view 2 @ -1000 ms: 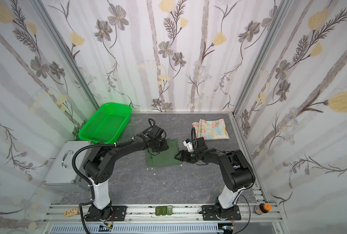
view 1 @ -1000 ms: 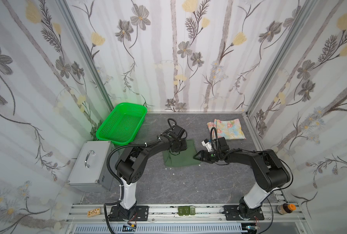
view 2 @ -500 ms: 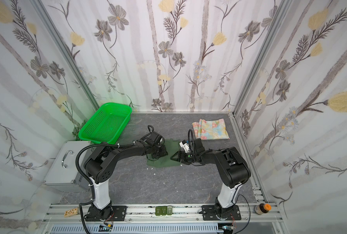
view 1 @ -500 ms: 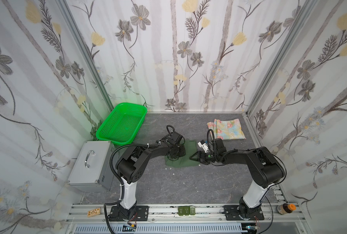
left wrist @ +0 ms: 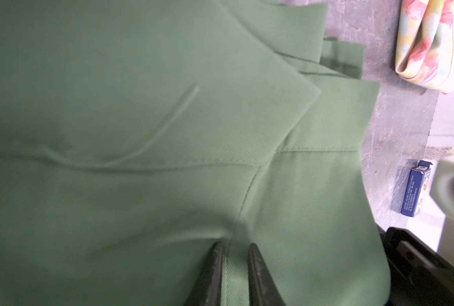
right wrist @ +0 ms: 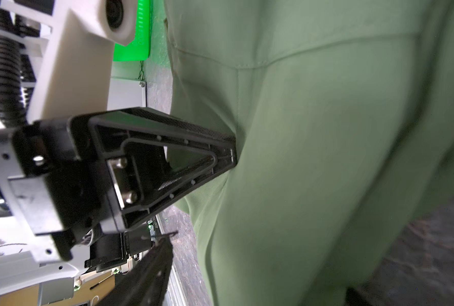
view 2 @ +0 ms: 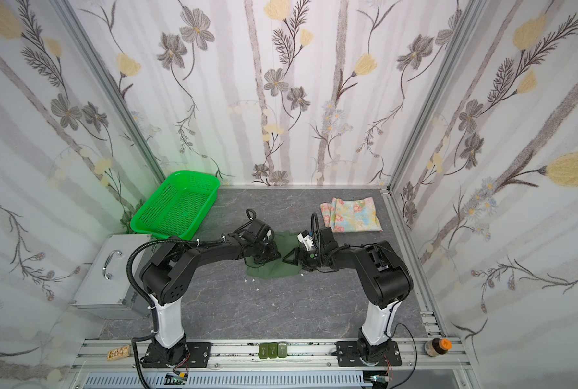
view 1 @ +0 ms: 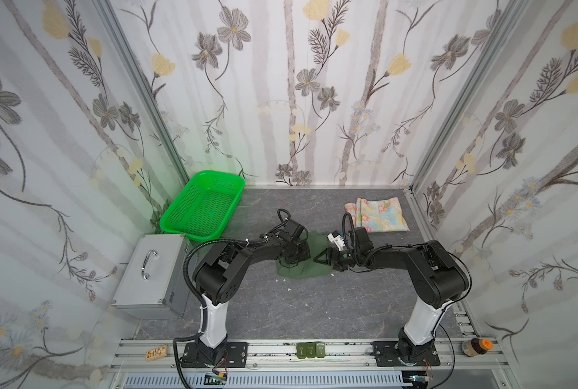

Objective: Fold and stack skirts
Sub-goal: Pick up the skirt from the center of the table, then place the skirt on the skirt.

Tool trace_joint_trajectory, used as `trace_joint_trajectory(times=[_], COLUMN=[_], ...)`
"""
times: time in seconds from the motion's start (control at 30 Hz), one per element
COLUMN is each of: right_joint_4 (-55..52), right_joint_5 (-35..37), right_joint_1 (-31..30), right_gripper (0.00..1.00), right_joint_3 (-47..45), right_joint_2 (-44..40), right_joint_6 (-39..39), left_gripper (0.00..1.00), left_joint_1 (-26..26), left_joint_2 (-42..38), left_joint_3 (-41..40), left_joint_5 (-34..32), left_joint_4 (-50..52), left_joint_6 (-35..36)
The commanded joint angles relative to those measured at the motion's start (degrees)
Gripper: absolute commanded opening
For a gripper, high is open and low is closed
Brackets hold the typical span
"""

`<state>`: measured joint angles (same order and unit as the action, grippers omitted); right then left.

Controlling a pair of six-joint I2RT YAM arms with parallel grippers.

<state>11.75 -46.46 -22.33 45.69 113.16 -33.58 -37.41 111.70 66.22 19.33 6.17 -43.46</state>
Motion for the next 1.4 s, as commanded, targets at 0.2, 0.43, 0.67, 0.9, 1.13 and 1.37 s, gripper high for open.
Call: trace_joint_trajectory(times=[0.2,0.43,0.67,0.9,1.13,1.37], right_joint_4=[-6.2,-12.8,-19.0,-25.8,-31.3,-40.2], right_joint_5=[11.3,17.1,23.0,25.7,26.3,28.3], right_joint_1=[-0.1,-0.1,0.6,4.2,9.6,13.7], right_gripper=[0.35,0.0,0.0,0.0,0.0,0.0], right_joint_3=[4.4,7.6,14.9,24.2,32.8,44.4], right_joint_2=[0.9,-4.4,-6.1,-4.8,-2.8,1.8], right_joint_6=[1.9,6.9,10.6,16.0,22.8,30.0], left_gripper=[0.2,0.19,0.19,0.19,0.19,0.19], left_joint_1=[-0.1,1.4,3.7,4.8,5.2,5.4], left_joint_2=[0.1,-2.2,-3.6,-4.0,-3.6,-3.1], left_joint_3=[0.7,4.1,10.8,11.4,11.3,11.1], left_joint_5=[0.9,-0.7,-1.5,-1.2,-0.8,-0.4], left_joint_4=[2.3,2.3,2.3,2.3,2.3,2.3], left_joint_6=[0.2,0.3,0.5,0.6,1.1,1.6])
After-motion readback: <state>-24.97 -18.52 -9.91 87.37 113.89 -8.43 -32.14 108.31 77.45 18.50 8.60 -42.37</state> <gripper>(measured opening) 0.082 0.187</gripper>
